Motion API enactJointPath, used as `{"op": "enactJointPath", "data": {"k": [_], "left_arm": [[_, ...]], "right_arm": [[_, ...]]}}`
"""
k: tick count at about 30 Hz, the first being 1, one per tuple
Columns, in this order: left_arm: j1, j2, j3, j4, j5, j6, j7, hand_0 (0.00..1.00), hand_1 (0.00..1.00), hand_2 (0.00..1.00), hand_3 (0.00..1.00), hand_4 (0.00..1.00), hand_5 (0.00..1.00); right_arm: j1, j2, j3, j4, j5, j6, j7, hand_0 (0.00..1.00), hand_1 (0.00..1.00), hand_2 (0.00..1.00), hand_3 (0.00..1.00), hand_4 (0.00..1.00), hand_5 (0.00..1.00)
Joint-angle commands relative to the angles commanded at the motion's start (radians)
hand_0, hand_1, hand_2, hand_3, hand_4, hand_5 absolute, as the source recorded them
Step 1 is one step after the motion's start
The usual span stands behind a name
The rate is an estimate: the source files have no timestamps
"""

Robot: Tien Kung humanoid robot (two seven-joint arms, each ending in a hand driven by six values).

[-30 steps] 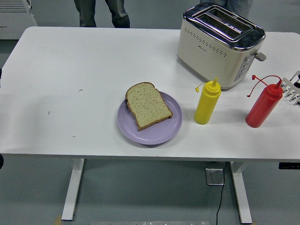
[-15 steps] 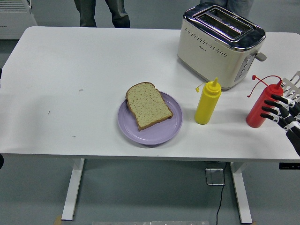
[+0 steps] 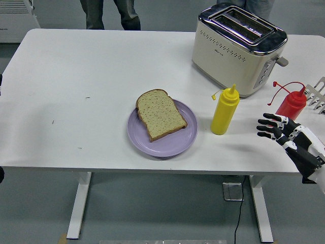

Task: Pick up the cup,pour liquid into bread,place the cup on the desk

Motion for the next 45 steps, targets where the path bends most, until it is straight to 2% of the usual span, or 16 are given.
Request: {"op": "enactJointPath", "data": {"k": [3,4,9,16,37,45], "left_arm": [[0.001,0.001,0.0,0.0,-0.001,0.0,0.0,0.827,0.818,0.86,0.819,0.655,0.998],[0.001,0.001,0.0,0.0,-0.001,0.0,0.0,0.827,0.818,0.859,0.819,0.654,0.998],[0.003,0.001,0.003,0.0,-0.001,0.0,0.0,0.827,0.818,0.859,0.819,0.654,0.998],[0.005,0.002,0.005,0.0,-0.001,0.0,-0.001,0.827,0.818,0.86,0.819,0.654,0.998],[0.005,-0.001,0.001,-0.001,-0.002,0.0,-0.001,0.828,0.818,0.859,0.819,0.654,0.998],[0.006,-0.002,0.0,-0.002,-0.002,0.0,-0.002,0.828,0.818,0.859,0.819,0.654,0.998]], "right_arm": [[0.013,-0.002,-0.034,0.0,-0.057,-0.029,0.006,0.82,0.797,0.815,0.82,0.59,0.415],[0.017,-0.002,-0.043,0.0,-0.076,-0.037,0.007,0.853,0.819,0.859,0.858,0.604,0.41],[0.04,0.005,-0.089,0.0,-0.152,-0.084,0.018,0.853,0.819,0.859,0.858,0.604,0.41],[0.063,0.012,-0.106,0.0,-0.164,-0.137,0.04,0.876,0.839,0.898,0.89,0.628,0.403],[0.166,0.045,-0.158,0.0,-0.152,-0.195,0.066,0.898,0.855,0.921,0.913,0.639,0.397],[0.184,0.052,-0.167,-0.037,-0.143,-0.199,0.073,0.899,0.854,0.922,0.911,0.649,0.383]]}}
